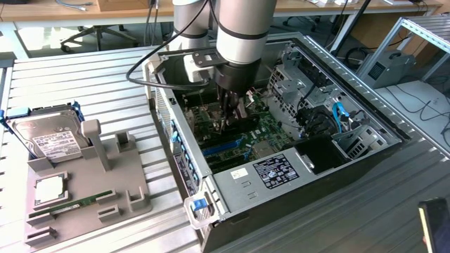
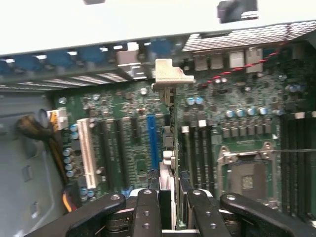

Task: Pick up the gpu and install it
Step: 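Insert the gpu into the slot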

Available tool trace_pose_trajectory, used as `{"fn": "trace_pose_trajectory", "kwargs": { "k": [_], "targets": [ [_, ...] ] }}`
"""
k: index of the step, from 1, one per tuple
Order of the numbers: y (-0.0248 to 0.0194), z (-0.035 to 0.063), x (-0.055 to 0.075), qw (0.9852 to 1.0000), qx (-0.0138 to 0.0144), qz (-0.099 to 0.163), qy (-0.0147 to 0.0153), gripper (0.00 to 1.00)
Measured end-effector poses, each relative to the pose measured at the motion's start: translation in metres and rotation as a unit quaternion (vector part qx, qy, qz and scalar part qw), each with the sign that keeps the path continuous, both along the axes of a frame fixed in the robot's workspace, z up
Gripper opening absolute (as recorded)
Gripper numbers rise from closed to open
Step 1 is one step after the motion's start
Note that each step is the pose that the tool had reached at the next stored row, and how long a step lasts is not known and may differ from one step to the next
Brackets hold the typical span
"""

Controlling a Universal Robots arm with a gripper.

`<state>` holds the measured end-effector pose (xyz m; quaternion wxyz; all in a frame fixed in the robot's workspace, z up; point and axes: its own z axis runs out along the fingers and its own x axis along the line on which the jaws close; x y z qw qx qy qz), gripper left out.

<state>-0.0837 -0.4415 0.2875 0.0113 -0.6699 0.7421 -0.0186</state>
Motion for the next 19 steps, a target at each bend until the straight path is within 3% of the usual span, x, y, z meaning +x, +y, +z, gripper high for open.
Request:
{"fn": "trace_pose_trajectory", "kwargs": {
  "k": [3,5,10,14,19],
  "targets": [
    [-0.009,0.0,0.0,1.0,-0.0008,0.0,0.0,0.27],
    [-0.0119,0.0,0.0,1.0,-0.001,0.0,0.0,0.27],
    [-0.0121,0.0,0.0,1.0,-0.0012,0.0,0.0,0.27],
    [-0.0121,-0.0001,0.0,0.9995,-0.0012,0.032,0.0,0.27],
    [-0.0122,-0.0002,0.0,0.9994,-0.0013,0.036,0.0,0.27]
  ]
}}
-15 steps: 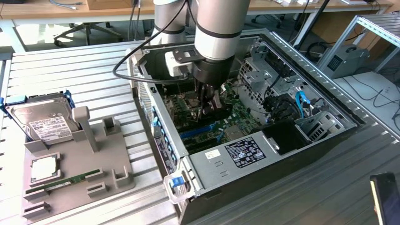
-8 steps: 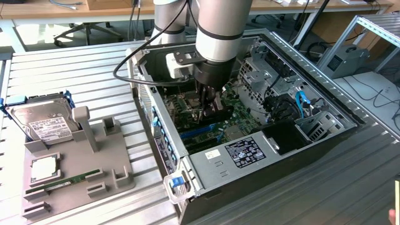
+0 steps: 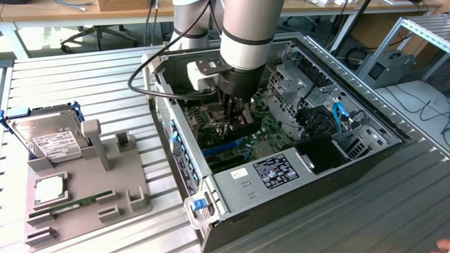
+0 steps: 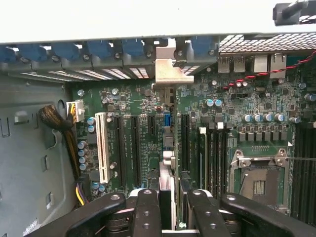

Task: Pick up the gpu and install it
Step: 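Insert the gpu into the slot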

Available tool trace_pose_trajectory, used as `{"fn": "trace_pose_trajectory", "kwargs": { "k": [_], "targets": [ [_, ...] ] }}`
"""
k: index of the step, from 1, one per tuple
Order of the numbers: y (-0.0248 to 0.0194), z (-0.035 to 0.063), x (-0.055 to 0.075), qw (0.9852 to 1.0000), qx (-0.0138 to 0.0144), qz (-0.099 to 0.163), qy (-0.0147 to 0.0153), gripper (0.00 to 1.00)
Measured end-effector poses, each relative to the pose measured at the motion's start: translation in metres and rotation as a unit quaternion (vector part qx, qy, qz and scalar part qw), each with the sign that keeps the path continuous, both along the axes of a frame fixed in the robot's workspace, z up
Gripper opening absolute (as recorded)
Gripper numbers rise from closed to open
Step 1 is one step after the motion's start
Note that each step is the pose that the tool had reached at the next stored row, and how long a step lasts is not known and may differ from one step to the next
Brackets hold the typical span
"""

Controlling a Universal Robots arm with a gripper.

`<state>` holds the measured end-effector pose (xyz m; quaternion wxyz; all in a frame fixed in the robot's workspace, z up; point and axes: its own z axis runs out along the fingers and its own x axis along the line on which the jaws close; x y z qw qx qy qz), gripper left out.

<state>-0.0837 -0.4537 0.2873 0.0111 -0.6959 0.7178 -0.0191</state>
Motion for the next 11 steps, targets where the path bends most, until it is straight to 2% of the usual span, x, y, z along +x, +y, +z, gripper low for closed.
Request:
{"fn": "trace_pose_trajectory", "kwargs": {
  "k": [2,5,8,11],
  "targets": [
    [-0.0004,-0.0004,0.0,1.0,-0.001,0.0,-0.0001,0.27],
    [-0.001,-0.0021,0.0,0.9999,-0.0087,-0.006,0.0,0.27],
    [-0.001,-0.0043,0.0,0.9997,-0.0132,-0.02,0.0001,0.27],
    [-0.001,-0.0053,-0.0039,0.9996,-0.0142,-0.024,0.0001,0.27]
  ]
}}
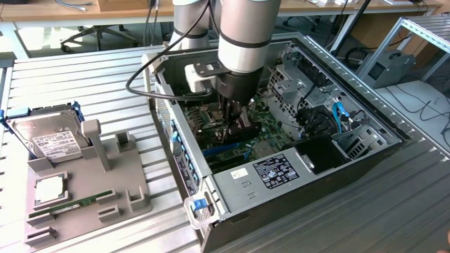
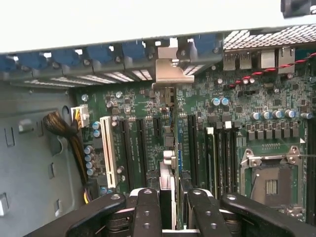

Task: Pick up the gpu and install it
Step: 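Insert the gpu into the slot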

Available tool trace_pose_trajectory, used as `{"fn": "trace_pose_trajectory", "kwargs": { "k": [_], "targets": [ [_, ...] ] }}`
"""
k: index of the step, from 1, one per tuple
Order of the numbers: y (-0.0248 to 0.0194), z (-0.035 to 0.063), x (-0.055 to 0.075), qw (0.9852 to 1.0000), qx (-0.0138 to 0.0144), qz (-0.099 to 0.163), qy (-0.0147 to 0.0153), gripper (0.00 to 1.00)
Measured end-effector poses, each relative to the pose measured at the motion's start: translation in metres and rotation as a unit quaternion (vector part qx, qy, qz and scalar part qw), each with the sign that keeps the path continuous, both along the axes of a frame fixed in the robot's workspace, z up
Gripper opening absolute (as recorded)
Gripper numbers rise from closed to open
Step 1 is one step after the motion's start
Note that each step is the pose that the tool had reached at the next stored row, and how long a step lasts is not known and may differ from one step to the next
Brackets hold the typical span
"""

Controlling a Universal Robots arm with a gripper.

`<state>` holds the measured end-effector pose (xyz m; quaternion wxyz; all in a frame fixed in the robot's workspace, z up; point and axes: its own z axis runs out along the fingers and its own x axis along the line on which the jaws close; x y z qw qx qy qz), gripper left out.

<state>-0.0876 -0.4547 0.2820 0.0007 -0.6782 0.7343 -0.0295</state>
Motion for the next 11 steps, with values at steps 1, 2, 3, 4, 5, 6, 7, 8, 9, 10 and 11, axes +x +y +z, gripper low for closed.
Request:
{"fn": "trace_pose_trajectory", "kwargs": {
  "k": [1,2,3,4,5,6,7,8,9,10,11],
  "targets": [
    [0.0,-0.0005,-0.0027,1.0,0.0,0.0,0.0,0.27],
    [-0.0005,-0.0007,-0.0039,1.0,0.0,0.0,0.0,0.27],
    [-0.0011,-0.001,-0.0049,1.0,0.0,0.0,-0.0001,0.27],
    [-0.0016,-0.0013,-0.0057,1.0,0.0,0.0,-0.0001,0.27],
    [-0.0019,-0.0021,-0.0061,1.0,0.0001,0.0,-0.0001,0.27],
    [-0.002,-0.0033,-0.0061,1.0,0.0001,0.0,-0.0002,0.27],
    [-0.0021,-0.0041,-0.0062,1.0,0.0,0.0,-0.0001,0.27],
    [-0.0021,-0.0051,-0.0063,1.0,0.0,0.0,-0.0001,0.27],
    [-0.002,-0.0059,-0.0063,1.0,0.0001,0.0,-0.0001,0.27],
    [-0.0021,-0.0064,-0.0064,1.0,0.0004,0.0,-0.0001,0.27],
    [-0.0021,-0.0071,-0.0064,1.0,0.0011,0.0,-0.0001,0.27]
  ]
}}
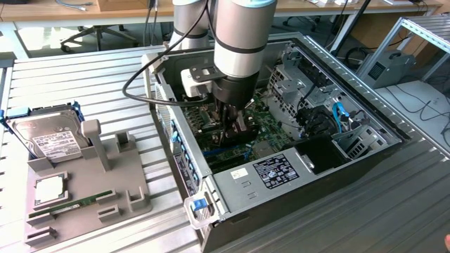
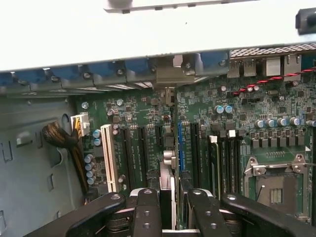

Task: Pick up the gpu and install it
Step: 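Insert the gpu into the slot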

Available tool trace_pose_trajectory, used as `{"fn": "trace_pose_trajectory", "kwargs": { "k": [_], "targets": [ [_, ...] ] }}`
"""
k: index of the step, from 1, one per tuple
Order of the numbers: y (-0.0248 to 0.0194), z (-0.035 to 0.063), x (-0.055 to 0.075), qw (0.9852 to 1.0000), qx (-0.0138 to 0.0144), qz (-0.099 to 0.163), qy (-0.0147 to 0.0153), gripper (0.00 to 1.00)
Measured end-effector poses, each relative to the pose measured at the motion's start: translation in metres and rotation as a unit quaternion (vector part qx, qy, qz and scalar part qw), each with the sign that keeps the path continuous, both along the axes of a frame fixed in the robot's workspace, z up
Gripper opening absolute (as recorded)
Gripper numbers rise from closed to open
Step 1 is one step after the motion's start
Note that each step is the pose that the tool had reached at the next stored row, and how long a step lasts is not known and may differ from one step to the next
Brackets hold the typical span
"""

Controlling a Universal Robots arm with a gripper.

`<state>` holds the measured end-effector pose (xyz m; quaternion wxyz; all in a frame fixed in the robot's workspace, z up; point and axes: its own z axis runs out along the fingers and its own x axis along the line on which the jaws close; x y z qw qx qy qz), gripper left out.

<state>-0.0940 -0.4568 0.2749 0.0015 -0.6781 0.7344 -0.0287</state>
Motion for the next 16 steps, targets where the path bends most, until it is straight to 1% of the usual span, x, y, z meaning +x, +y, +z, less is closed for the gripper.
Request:
{"fn": "trace_pose_trajectory", "kwargs": {
  "k": [1,2,3,4,5,6,8,11,16],
  "targets": [
    [0.0,-0.0005,0.0,1.0,0.0014,0.0,0.0,0.27],
    [0.0,-0.001,0.0001,1.0,0.0037,0.0,0.0,0.27],
    [0.0,-0.0014,0.0,1.0,0.0073,0.0,0.0,0.27],
    [0.0,-0.0015,0.0,0.9999,0.0121,0.0,0.0,0.27],
    [0.0,-0.0017,-0.0002,0.9998,0.0175,0.0,0.0,0.27],
    [-0.0001,-0.0018,-0.0003,0.9998,0.019,0.0,0.0,0.27],
    [-0.0016,-0.0019,-0.0003,0.9998,0.0191,0.0,0.0,0.27],
    [-0.0054,-0.0019,-0.0007,0.9998,0.019,0.0,0.0,0.27],
    [-0.0062,-0.003,-0.001,0.9998,0.0189,0.0,-0.0001,0.27]
  ]
}}
